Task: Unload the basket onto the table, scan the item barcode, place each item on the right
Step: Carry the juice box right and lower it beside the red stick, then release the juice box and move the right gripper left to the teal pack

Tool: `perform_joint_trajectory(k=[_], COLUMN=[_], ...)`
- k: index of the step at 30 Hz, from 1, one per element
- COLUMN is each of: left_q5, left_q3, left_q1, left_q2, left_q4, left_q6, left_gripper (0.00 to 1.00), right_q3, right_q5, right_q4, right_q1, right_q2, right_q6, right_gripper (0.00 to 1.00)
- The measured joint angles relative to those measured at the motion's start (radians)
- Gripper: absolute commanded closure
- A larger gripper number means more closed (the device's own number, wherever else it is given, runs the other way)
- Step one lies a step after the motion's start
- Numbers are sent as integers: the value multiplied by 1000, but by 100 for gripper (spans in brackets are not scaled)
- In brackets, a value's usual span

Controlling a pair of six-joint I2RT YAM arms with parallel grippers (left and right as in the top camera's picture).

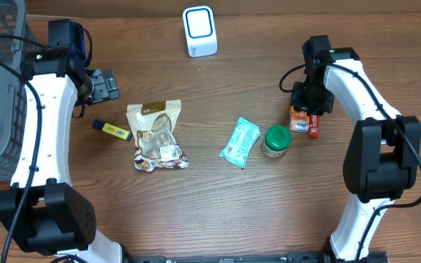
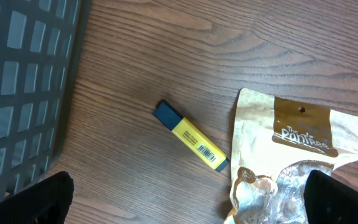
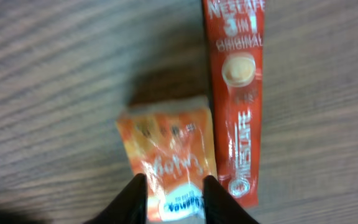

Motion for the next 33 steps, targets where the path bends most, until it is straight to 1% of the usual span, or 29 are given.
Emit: perform_joint_trajectory(k=[4, 7, 8, 10, 13, 15, 18, 21, 22, 24, 26, 30, 33], left_q5=[0, 0, 0, 0, 0, 0, 0, 0, 0, 0, 0, 0, 0], left_q3=[0, 0, 0, 0, 0, 0, 0, 0, 0, 0, 0, 0, 0], left_q1=[0, 0, 0, 0, 0, 0, 0, 0, 0, 0, 0, 0, 0], left_q2=[0, 0, 0, 0, 0, 0, 0, 0, 0, 0, 0, 0, 0], left_q4=[1, 0, 0, 1, 1, 1, 1, 1, 1, 0, 0, 0, 0], left_q6=[0, 0, 0, 0, 0, 0, 0, 0, 0, 0, 0, 0, 0], left_gripper=[0, 0, 0, 0, 0, 0, 0, 0, 0, 0, 0, 0, 0], right_q3=[-11, -64, -105, -138, -161, -158, -121, -17, 30, 136, 183, 190, 190], right_q5=[0, 0, 0, 0, 2, 3, 5, -5, -18, -84, -136, -194, -213], right_q4=[-13, 50, 100, 145, 169, 164, 112, 21, -4, -60, -93, -138, -140], right_q1=[0, 0, 0, 0, 0, 0, 0, 0, 0, 4, 18, 78, 145], right_q2=[0, 0, 0, -4, -19, -20, -18, -17, -17, -19, -29, -50, -51], right_q6=[-1, -1, 0, -2, -1, -1, -1, -1, -1, 0, 0, 40, 85], right_gripper=[72, 71, 69, 67, 67, 64, 62, 57, 55, 53, 50, 50, 50])
